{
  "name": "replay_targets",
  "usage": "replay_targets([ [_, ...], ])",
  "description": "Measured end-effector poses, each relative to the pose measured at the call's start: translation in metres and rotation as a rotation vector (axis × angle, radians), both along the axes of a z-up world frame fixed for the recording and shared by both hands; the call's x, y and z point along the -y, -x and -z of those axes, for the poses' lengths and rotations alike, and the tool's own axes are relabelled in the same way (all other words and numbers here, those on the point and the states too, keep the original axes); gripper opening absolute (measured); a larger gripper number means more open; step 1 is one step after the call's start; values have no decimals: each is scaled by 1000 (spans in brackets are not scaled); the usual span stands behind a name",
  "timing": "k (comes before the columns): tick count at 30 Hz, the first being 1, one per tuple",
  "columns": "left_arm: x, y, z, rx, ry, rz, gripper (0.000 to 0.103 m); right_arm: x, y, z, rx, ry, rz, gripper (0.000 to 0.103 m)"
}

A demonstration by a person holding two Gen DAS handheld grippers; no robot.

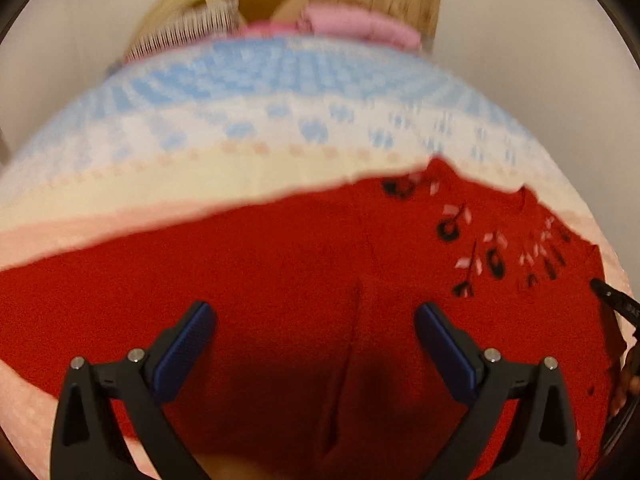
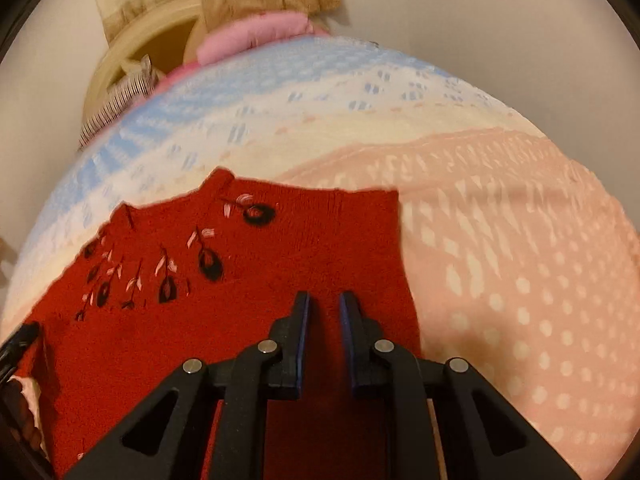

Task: Fold small clothes
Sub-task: 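Move the left tool to the other sleeve cuff and close on it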

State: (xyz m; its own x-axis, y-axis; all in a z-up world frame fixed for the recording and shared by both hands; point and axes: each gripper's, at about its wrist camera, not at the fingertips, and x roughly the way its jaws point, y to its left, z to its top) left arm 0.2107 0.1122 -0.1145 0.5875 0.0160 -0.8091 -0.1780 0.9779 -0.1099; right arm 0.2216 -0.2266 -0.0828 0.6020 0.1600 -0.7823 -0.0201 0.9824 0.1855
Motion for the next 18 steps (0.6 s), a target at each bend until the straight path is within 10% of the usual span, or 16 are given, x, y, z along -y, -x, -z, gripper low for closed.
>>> replay_targets([
  [3, 7, -5, -2, 21, 11, 19, 88, 0, 4, -1, 13, 4, 11, 16],
  [5, 9, -3, -6, 46, 30, 42, 50, -2, 6, 1, 22, 23, 10, 16],
  [10, -2, 9, -10, 90, 81, -3, 11, -1, 5, 0, 32, 13, 13, 16],
  [18, -28, 9, -7, 101, 236, -98, 24, -9, 5, 1, 51, 83, 12, 16],
])
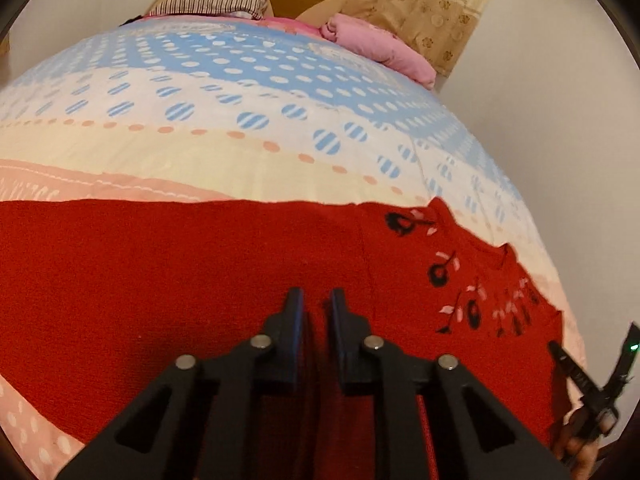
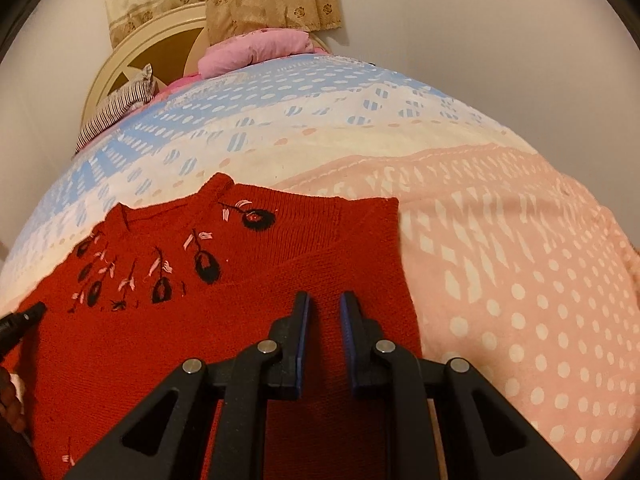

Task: Fold small clothes
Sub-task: 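Move the left tool to the other sleeve cuff and close on it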

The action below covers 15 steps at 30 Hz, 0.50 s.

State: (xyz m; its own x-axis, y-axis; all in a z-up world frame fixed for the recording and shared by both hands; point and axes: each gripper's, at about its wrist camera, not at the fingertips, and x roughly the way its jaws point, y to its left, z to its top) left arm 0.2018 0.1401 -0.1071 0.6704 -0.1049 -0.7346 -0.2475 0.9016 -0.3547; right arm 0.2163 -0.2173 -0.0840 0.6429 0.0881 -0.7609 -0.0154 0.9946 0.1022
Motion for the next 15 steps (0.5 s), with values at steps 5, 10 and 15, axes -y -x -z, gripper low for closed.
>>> replay_targets([
  [5, -27, 44, -23, 105, -56, -56, 75, -1, 0, 0, 1, 7, 0, 17],
  [10, -101, 103, -25, 107, -146, -317, 75, 1, 0, 1, 4, -4, 0, 17],
  [15, -203, 159, -13, 93, -96, -684, 76, -1, 0, 1, 6, 7, 2, 17],
])
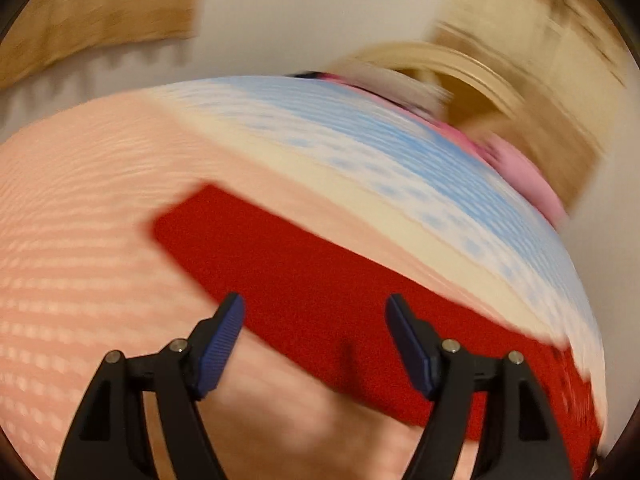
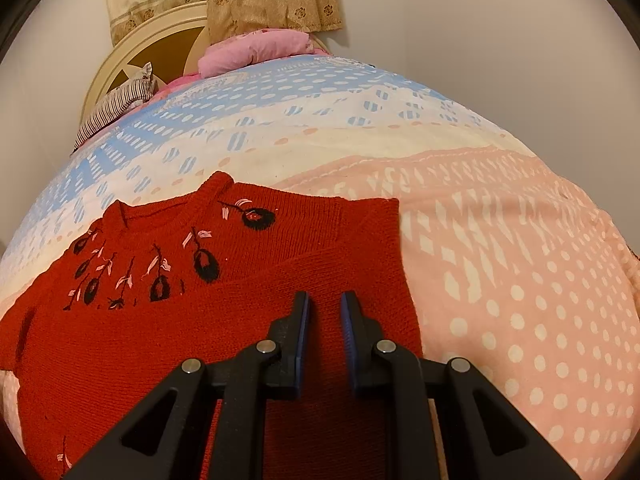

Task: Fold small clothes
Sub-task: 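Move the left tool to the other sleeve cuff and close on it, then lift the sleeve with the left tool, fold it across the body, release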

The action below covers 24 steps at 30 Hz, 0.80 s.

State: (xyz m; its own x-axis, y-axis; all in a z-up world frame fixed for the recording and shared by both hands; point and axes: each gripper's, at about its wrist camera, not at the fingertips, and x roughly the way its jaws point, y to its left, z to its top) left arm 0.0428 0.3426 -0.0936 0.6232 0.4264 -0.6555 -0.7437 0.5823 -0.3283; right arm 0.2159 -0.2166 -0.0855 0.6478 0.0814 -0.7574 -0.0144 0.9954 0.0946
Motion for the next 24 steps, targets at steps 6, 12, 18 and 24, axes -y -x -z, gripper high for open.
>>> replay_targets([
  [6, -63, 12, 30, 38, 196, -132, 76, -1, 0, 1, 1, 12, 2, 17],
  [12, -51, -17, 31, -33, 77, -124, 84, -2, -1, 1, 2, 21, 2, 17],
  [18, -61, -18, 35, 21, 131, -42, 12, -3, -1, 2, 4, 31, 5, 17],
  [24, -40, -33, 18, 8, 57, 21, 10, -3, -1, 2, 4, 29, 6, 17],
])
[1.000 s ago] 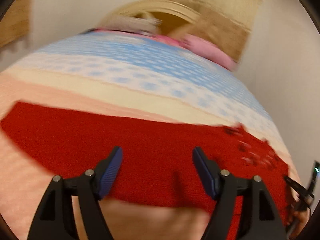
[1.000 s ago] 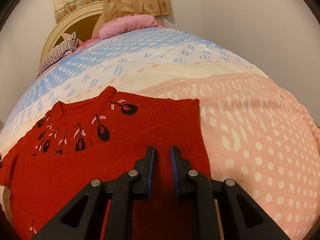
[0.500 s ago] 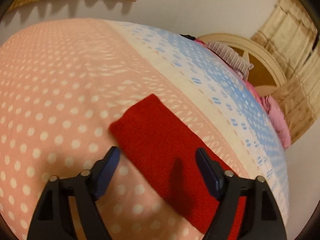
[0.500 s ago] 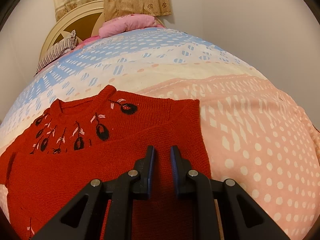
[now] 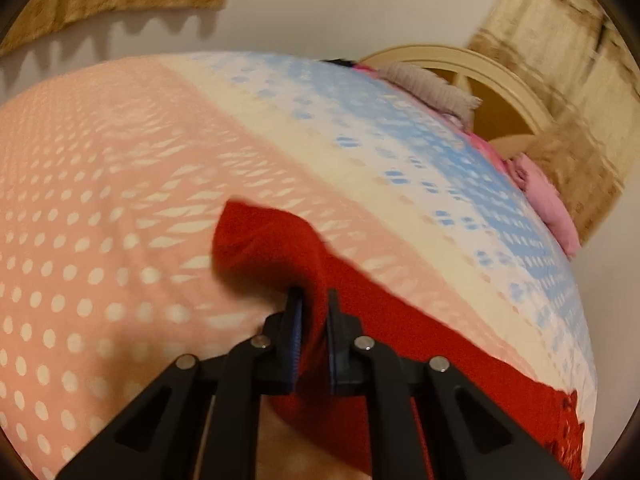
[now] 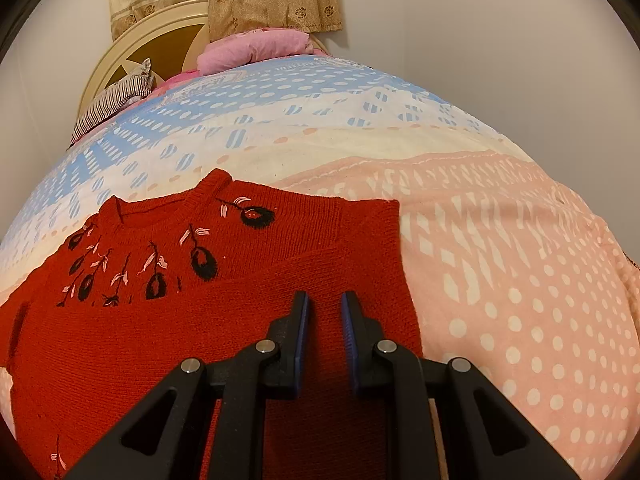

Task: Fold small clothes
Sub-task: 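Lift the sleeve with the left tool, fold it across the body, release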

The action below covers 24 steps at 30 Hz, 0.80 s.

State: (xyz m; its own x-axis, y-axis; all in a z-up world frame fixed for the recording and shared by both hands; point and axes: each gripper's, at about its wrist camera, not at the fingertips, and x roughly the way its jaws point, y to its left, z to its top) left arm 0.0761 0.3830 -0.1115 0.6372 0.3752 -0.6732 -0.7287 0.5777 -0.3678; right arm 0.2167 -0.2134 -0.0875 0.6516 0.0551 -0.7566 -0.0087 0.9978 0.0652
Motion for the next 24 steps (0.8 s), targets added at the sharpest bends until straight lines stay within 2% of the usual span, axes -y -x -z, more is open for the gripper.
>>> replay_targets([
  [4, 55, -26, -35, 35, -136, 136, 10, 1, 0, 0, 1, -2, 1, 17],
  [7, 120, -49, -64, 91, -201, 315, 10, 0, 0, 0, 1, -3, 1, 17],
  [11, 209, -74, -84, 147, -249, 537, 10, 1, 0, -1, 3, -9, 2, 17],
  [13, 252, -88, -85, 156, -245, 638, 10, 2, 0, -1, 4, -13, 2, 17],
  [16, 303, -104, -78, 137, -258, 724, 10, 3, 1, -1, 6, -16, 3, 17],
  [19, 340, -116, -66, 103, -249, 795, 10, 3, 1, 0, 6, -15, 4, 17],
  [21, 361, -123, -56, 59, -270, 828, 10, 3, 1, 0, 6, -17, 4, 17],
  [24, 379, -127, -43, 13, -271, 864, 10, 3, 1, -1, 7, -19, 5, 17],
])
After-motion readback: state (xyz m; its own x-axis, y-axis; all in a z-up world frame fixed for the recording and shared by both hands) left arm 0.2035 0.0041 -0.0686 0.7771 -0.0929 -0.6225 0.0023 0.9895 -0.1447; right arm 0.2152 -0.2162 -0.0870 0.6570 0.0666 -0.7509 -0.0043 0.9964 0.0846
